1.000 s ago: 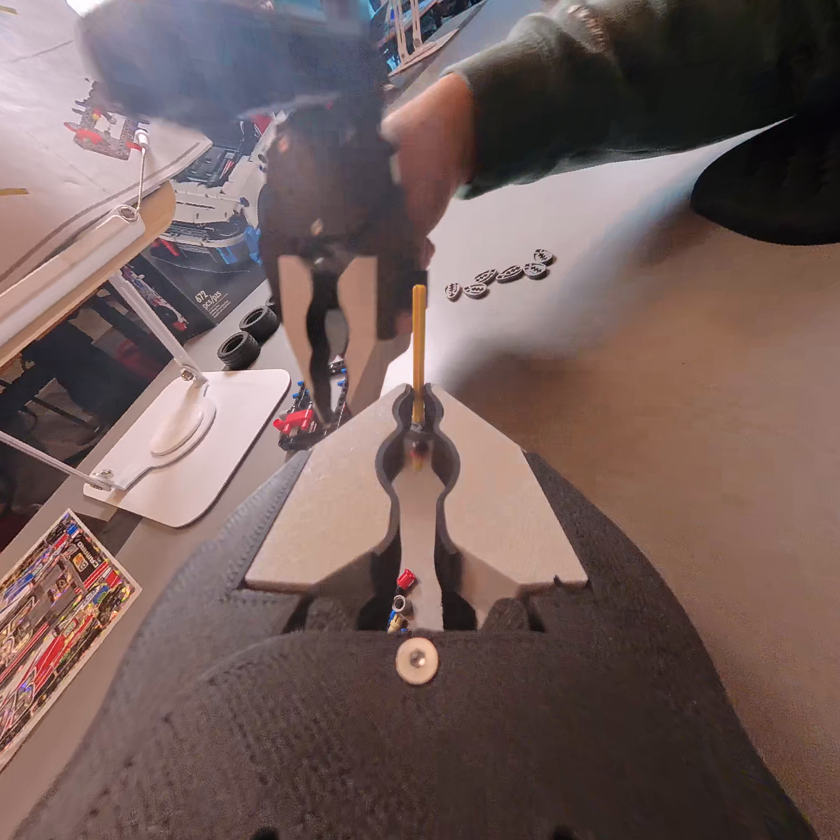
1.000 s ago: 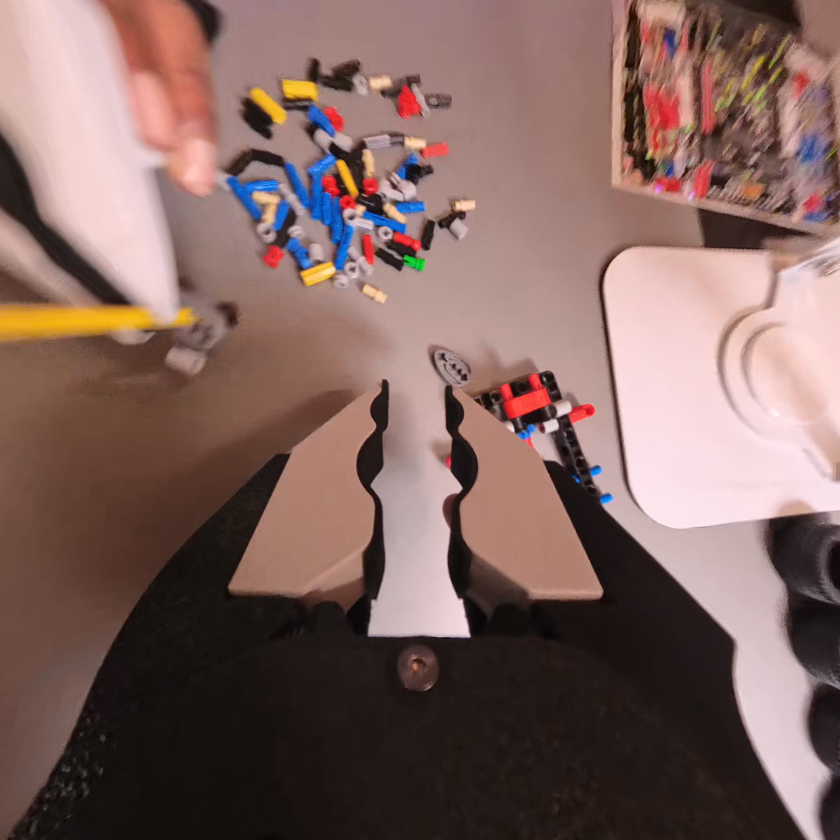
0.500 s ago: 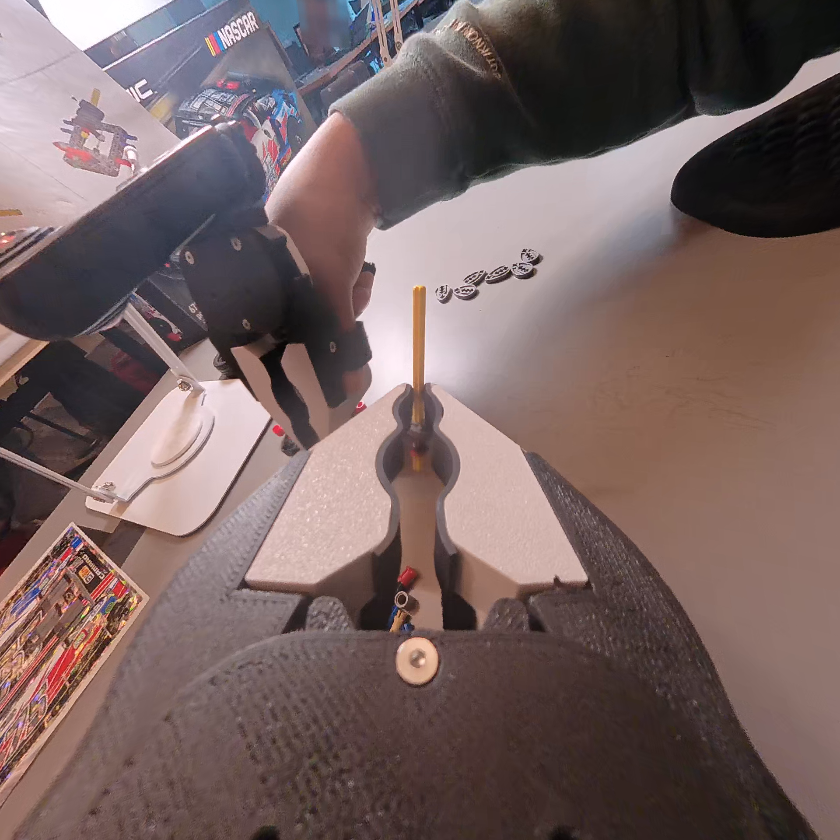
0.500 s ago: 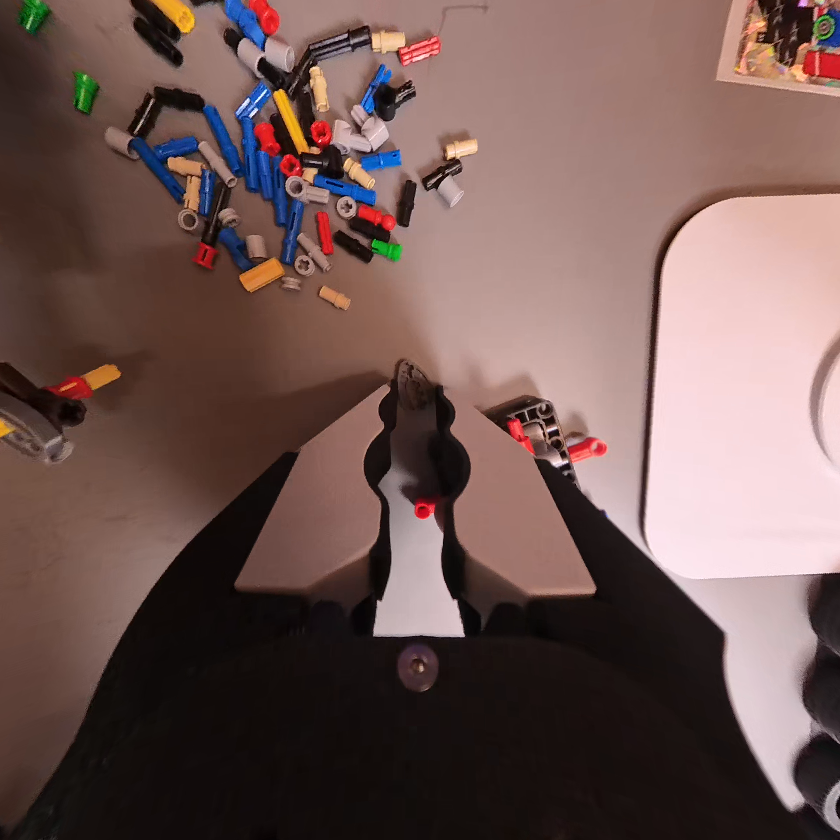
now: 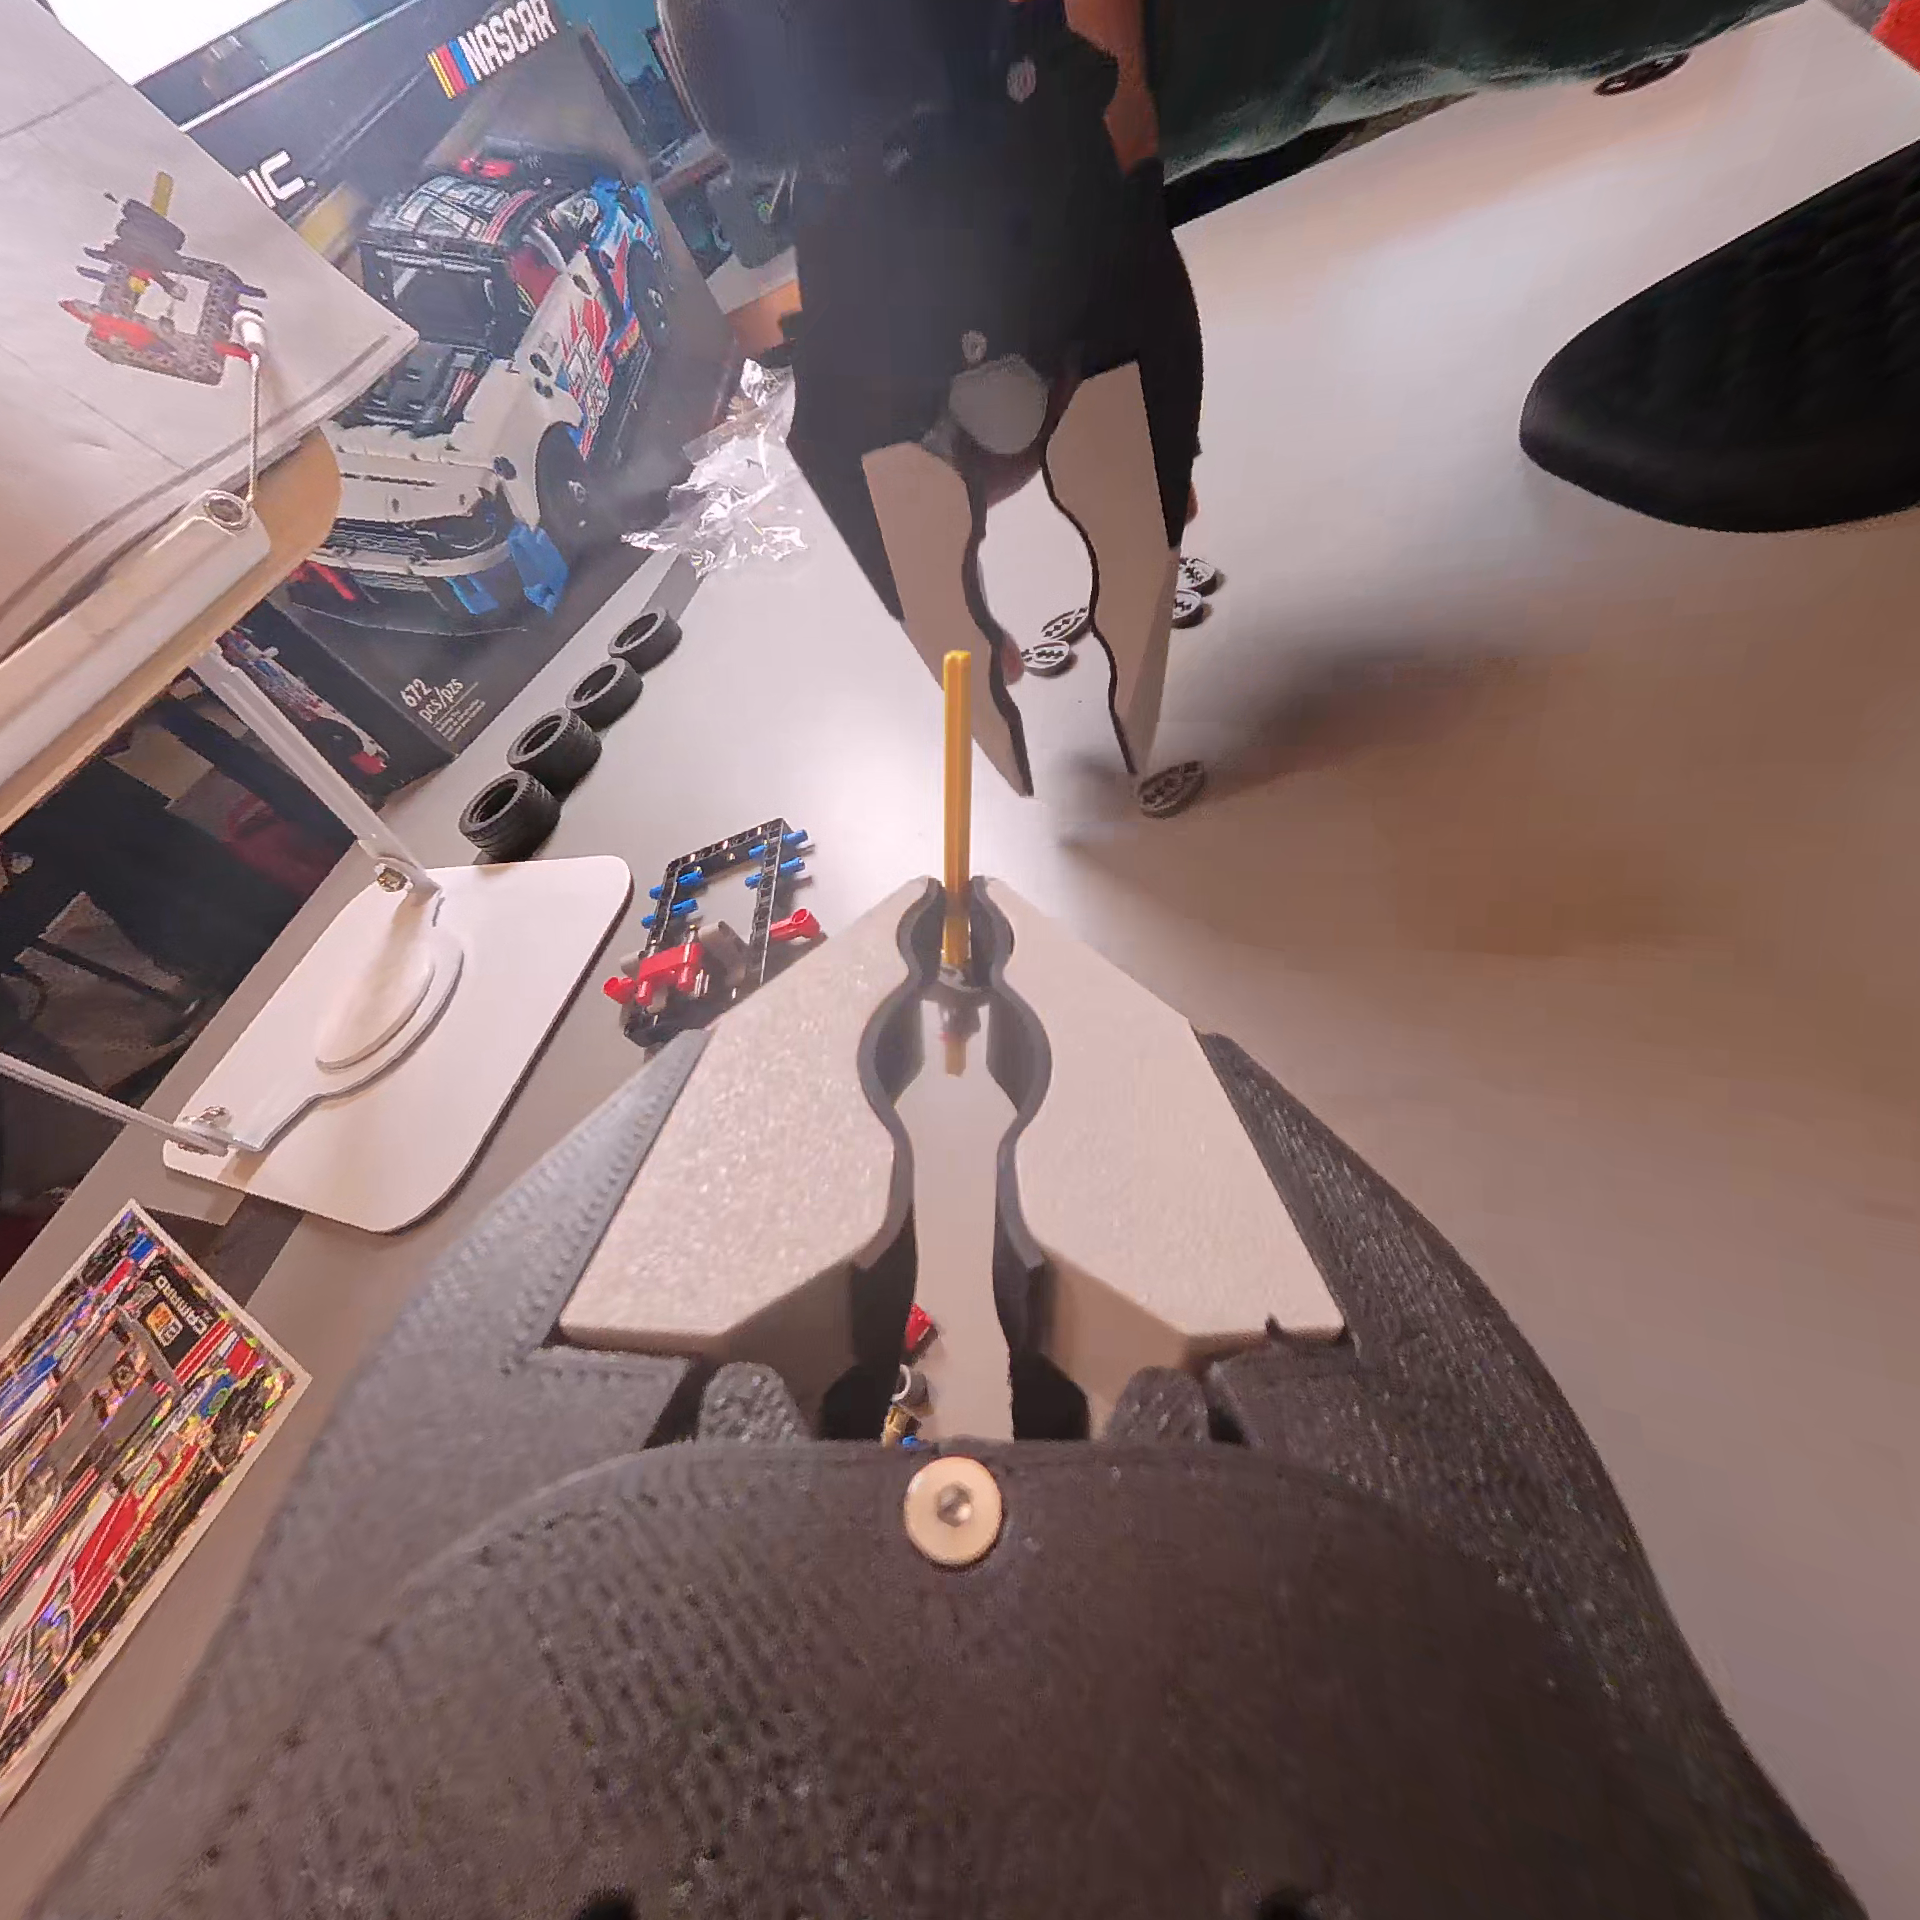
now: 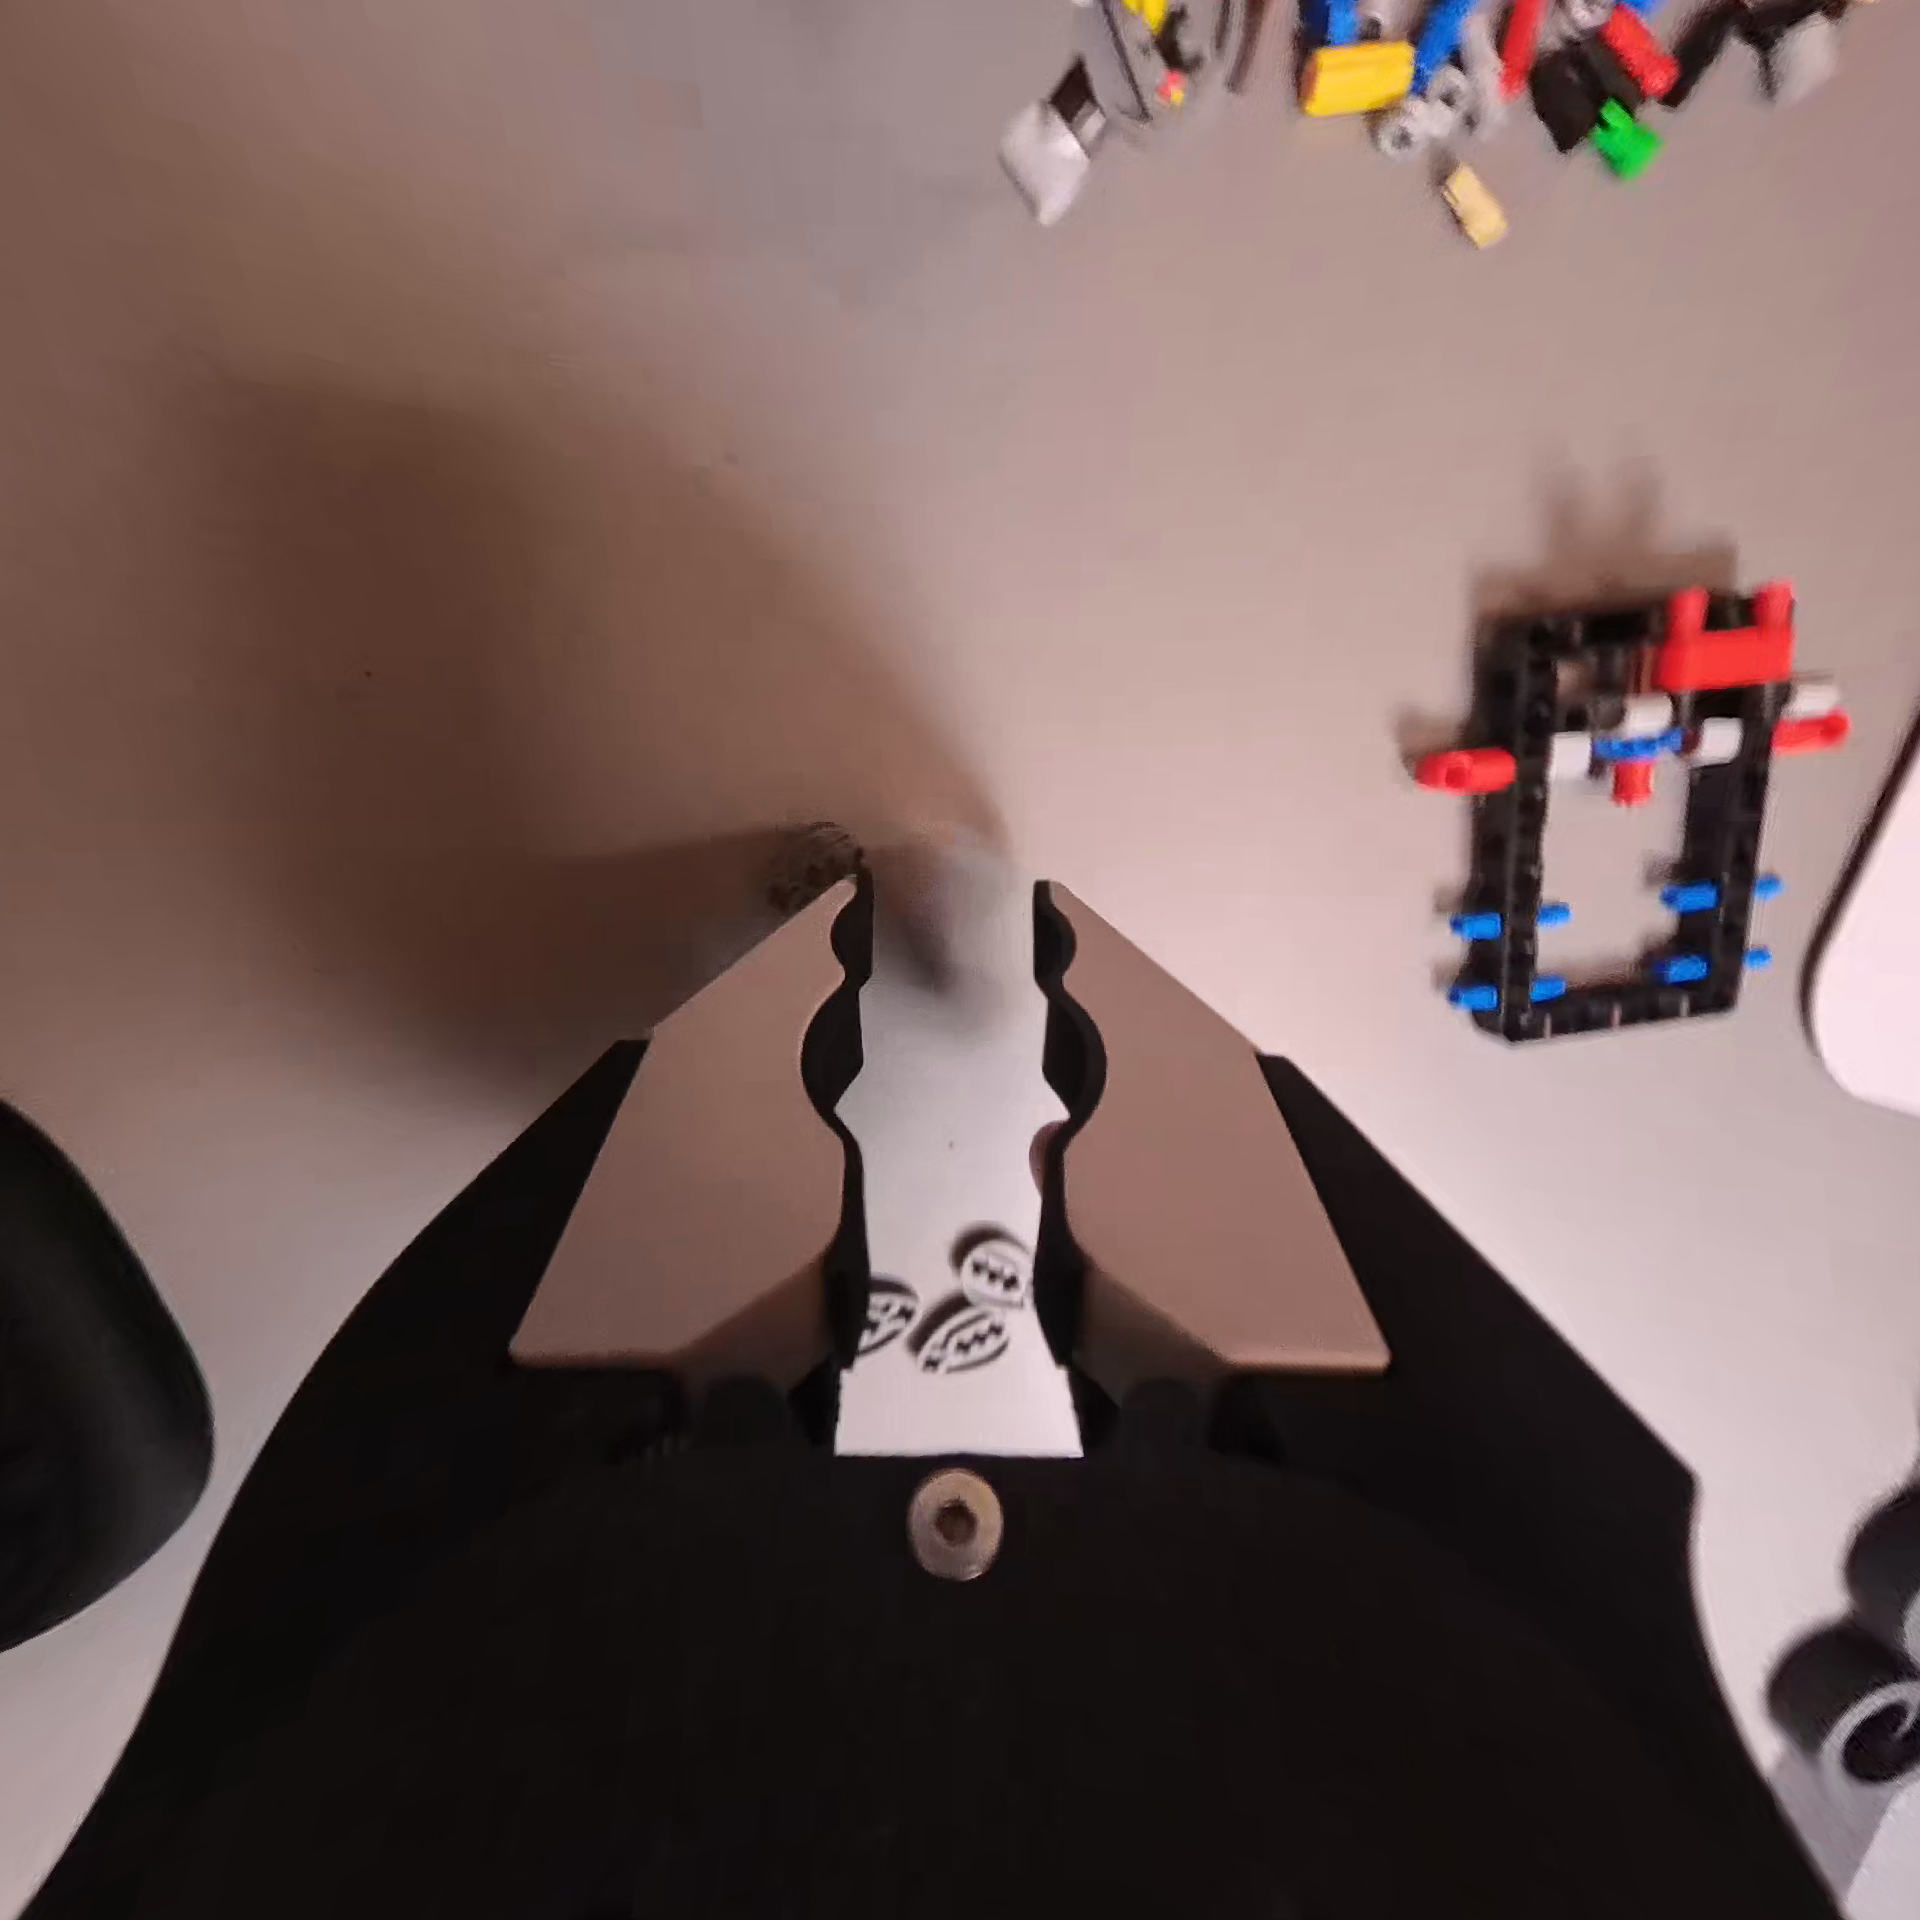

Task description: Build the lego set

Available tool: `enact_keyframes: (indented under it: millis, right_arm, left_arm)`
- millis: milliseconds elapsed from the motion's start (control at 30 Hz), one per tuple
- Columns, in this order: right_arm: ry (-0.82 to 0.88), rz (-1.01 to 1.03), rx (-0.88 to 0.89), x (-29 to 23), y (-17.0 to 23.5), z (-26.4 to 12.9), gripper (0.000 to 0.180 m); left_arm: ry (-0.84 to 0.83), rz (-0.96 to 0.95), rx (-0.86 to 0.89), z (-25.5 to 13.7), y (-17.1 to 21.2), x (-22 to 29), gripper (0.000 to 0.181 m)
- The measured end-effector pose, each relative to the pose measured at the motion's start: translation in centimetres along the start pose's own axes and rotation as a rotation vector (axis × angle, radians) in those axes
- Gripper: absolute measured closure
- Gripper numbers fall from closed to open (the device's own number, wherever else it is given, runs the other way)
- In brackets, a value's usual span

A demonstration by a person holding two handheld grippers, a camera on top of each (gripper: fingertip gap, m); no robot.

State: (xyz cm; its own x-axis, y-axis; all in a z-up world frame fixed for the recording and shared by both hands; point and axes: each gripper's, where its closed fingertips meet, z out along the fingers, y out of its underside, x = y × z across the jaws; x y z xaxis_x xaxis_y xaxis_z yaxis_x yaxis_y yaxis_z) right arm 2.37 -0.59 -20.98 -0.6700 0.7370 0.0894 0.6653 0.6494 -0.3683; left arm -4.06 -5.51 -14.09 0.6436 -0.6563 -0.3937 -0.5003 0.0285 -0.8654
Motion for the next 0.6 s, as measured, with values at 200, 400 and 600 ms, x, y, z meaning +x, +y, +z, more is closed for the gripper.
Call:
enact_keyframes:
  millis: [200,400,600]
  right_arm:
    - [-0.002,0.150,0.031,-2.4,1.4,-1.1,0.151]
    - [0.018,0.258,0.092,-2.6,0.6,0.4,0.153]
    - [-0.039,0.152,0.091,-3.5,-0.4,0.7,0.165]
  left_arm:
    - [-0.010,0.006,0.004,-0.1,-0.4,0.0,0.178]
    - [0.002,0.005,0.003,0.1,-0.4,0.2,0.178]
    - [-0.003,0.010,0.007,-0.1,-0.7,0.2,0.178]
